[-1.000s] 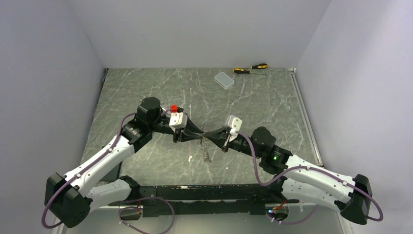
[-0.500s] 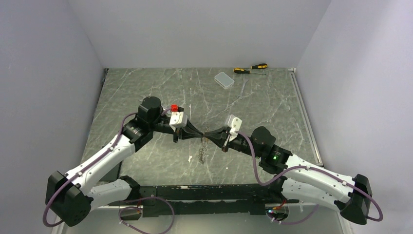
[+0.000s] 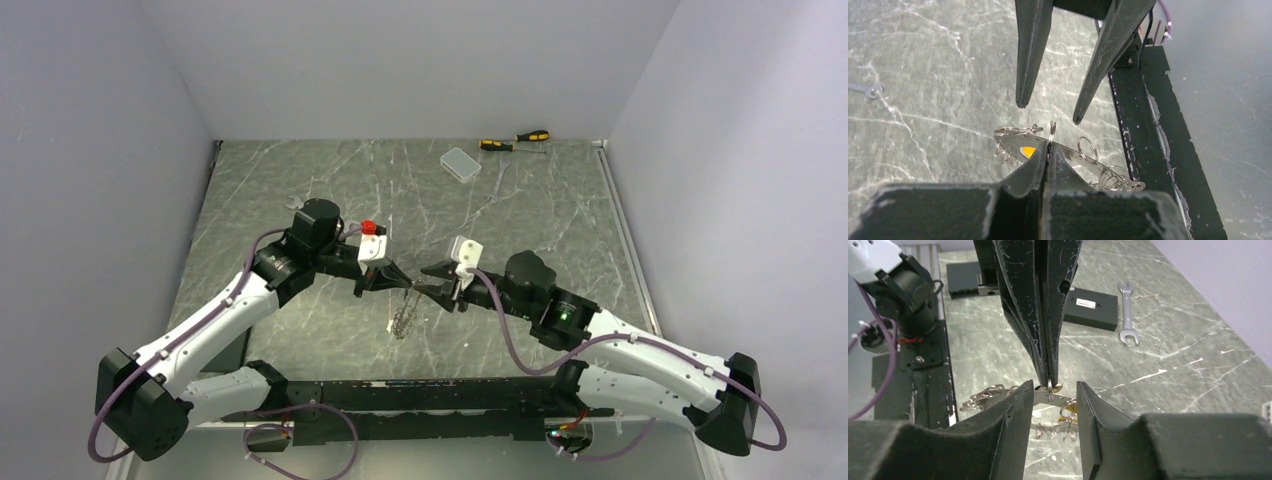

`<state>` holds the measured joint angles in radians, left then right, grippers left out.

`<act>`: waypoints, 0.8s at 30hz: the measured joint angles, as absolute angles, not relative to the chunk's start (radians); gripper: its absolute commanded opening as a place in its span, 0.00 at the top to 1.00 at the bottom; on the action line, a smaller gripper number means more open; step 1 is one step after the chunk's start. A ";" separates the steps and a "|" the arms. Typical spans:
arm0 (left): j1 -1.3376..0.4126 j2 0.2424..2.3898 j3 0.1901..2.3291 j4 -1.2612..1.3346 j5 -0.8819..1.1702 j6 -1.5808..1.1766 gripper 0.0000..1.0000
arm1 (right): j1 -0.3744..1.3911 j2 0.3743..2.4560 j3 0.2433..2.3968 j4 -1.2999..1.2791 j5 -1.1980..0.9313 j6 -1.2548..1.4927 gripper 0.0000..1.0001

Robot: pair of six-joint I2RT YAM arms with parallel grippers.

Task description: Put the keys on the keyring

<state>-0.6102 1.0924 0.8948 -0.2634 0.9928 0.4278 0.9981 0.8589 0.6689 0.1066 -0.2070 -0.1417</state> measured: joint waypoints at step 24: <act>-0.625 1.127 0.920 -0.388 0.908 0.512 1.00 | 0.999 1.073 0.842 -0.149 -0.250 -0.270 0.69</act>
<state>-0.6254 1.1267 0.9203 -0.3878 0.9081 0.5117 0.9985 1.0725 0.8421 -0.1490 -0.2501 -0.2703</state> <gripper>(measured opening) 0.020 0.315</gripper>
